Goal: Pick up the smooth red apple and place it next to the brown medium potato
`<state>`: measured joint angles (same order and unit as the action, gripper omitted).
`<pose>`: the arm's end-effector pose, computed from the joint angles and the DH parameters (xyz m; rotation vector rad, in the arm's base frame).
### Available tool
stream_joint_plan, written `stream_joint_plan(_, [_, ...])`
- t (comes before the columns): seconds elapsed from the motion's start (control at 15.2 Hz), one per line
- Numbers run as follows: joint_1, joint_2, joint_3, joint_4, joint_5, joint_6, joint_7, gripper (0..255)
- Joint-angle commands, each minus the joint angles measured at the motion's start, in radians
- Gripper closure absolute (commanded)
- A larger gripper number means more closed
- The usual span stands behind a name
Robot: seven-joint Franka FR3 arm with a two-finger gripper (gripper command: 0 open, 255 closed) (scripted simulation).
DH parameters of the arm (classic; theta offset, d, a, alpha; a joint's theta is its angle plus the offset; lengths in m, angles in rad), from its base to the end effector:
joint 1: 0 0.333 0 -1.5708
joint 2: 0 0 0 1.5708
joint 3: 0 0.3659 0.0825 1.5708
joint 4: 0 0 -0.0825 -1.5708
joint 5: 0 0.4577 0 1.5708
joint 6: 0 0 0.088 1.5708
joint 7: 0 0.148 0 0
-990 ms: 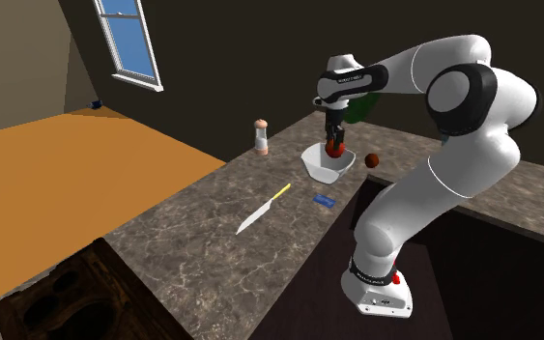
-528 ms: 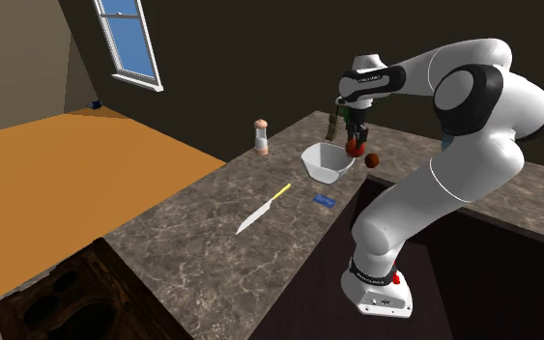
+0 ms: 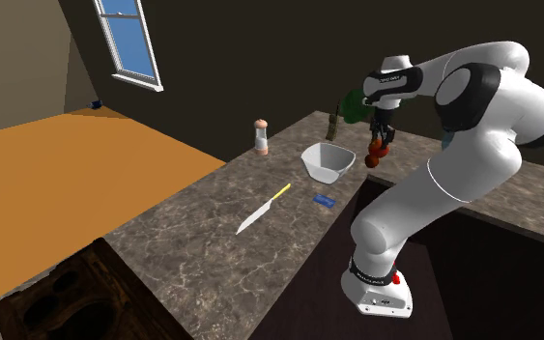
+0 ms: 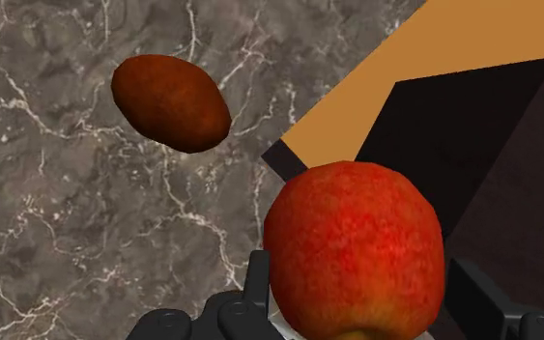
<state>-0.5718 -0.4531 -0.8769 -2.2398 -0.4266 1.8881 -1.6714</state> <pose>-0.0022 -0.5193 0.4527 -3.0489 -0.6561 0.0938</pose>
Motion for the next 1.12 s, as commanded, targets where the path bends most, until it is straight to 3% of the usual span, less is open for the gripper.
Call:
stream_joint_plan(0.0, [-0.002,0.018,-0.048,0.032,-0.002,0.001,-0.058,255])
stream_joint_plan(0.4, [0.032,0.112,-0.234,0.141,0.035,0.024,-0.242,255])
stream_joint_plan(0.53, [0.078,0.176,-0.348,0.198,0.08,0.038,-0.336,255])
stream_joint_plan(1.06, [0.127,0.228,-0.434,0.121,0.109,0.155,-0.356,255])
